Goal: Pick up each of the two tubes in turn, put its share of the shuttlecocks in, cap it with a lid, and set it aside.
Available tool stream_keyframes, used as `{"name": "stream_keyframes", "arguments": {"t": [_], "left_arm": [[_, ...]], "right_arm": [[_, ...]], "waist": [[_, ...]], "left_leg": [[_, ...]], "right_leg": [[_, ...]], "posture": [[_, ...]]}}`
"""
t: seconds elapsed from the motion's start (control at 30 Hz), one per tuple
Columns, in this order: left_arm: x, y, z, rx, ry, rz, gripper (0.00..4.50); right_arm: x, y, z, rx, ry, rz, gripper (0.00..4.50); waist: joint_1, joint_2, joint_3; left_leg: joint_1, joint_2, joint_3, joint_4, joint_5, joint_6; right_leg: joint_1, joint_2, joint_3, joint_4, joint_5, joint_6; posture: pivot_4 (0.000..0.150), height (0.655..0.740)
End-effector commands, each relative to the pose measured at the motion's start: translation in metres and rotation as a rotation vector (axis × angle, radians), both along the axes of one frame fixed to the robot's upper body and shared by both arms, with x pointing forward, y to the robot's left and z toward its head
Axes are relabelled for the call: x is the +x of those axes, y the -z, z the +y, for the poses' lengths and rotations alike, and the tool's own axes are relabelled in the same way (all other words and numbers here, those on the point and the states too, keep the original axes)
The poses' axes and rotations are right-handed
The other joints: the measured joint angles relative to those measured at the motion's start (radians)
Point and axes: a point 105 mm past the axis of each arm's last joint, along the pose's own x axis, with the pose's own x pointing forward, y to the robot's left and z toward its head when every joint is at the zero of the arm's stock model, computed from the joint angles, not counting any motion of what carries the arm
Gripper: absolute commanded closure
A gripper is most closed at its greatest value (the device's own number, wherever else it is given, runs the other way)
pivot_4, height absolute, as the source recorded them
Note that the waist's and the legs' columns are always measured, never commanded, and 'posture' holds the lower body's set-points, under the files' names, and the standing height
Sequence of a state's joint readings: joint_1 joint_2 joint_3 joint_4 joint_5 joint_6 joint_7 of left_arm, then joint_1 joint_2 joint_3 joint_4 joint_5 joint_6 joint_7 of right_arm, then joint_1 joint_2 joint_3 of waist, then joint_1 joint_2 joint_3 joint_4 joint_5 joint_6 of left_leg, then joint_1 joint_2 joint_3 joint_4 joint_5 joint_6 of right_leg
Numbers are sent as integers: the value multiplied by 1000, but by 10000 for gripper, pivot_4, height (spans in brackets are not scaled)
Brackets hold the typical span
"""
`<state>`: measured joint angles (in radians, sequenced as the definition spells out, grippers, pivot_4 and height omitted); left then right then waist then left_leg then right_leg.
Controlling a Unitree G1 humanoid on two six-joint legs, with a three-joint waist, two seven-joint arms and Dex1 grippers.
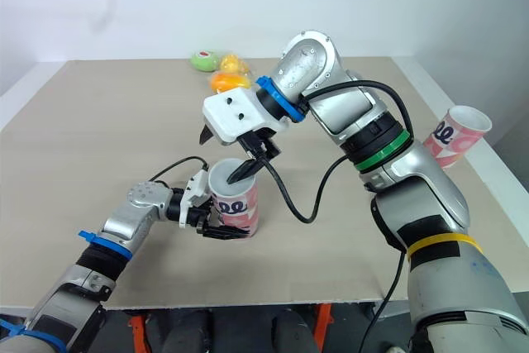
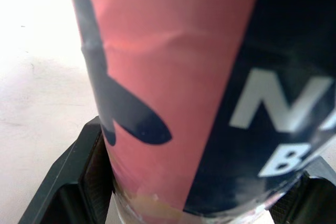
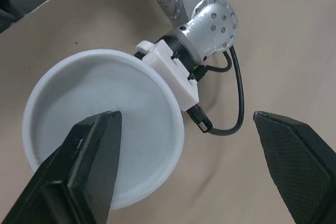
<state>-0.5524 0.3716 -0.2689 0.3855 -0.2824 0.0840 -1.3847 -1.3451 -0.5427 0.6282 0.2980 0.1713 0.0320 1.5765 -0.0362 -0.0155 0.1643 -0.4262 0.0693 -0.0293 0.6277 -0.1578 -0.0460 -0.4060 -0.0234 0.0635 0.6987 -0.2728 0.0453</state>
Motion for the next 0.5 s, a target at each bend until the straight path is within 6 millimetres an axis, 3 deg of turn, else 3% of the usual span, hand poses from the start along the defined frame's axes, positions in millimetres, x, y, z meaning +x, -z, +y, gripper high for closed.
{"name": "stream_keyframes", "arguments": {"t": [0.03,0.2,0.23,0.33,0.37,0.5], "left_arm": [[1,17,3,70,-26,41,11338],[2,17,3,71,-26,40,11338],[2,17,3,71,-25,40,11338],[4,17,2,72,-23,37,11338],[4,17,2,72,-23,35,11338],[6,16,3,76,-22,34,11338]], "right_arm": [[0,37,-8,-156,3,40,1851],[2,24,-4,-115,11,34,1851],[2,17,-3,-90,12,39,1851],[0,-43,3,132,25,78,1851],[-1,-54,2,171,23,79,1851],[-5,-61,-13,188,37,99,1851]], "waist": [[0,0,-1],[0,-1,-3],[0,-1,-3],[-1,0,-1],[1,1,0],[12,1,1]], "left_leg": [[1,0,0,0,0,0],[1,0,0,0,0,0],[1,0,0,0,0,0],[1,0,0,0,0,0],[1,0,0,0,0,0],[-9,-1,0,0,3,0]], "right_leg": [[0,0,0,0,0,0],[1,-1,0,0,0,0],[1,-1,0,0,0,0],[0,-1,0,-1,0,0],[-1,-1,0,0,0,-1],[-4,-1,0,-1,1,1]], "posture": [[1500,6895],[1500,6895],[1500,6895],[1500,6895],[1500,6895],[1500,6895]]}}
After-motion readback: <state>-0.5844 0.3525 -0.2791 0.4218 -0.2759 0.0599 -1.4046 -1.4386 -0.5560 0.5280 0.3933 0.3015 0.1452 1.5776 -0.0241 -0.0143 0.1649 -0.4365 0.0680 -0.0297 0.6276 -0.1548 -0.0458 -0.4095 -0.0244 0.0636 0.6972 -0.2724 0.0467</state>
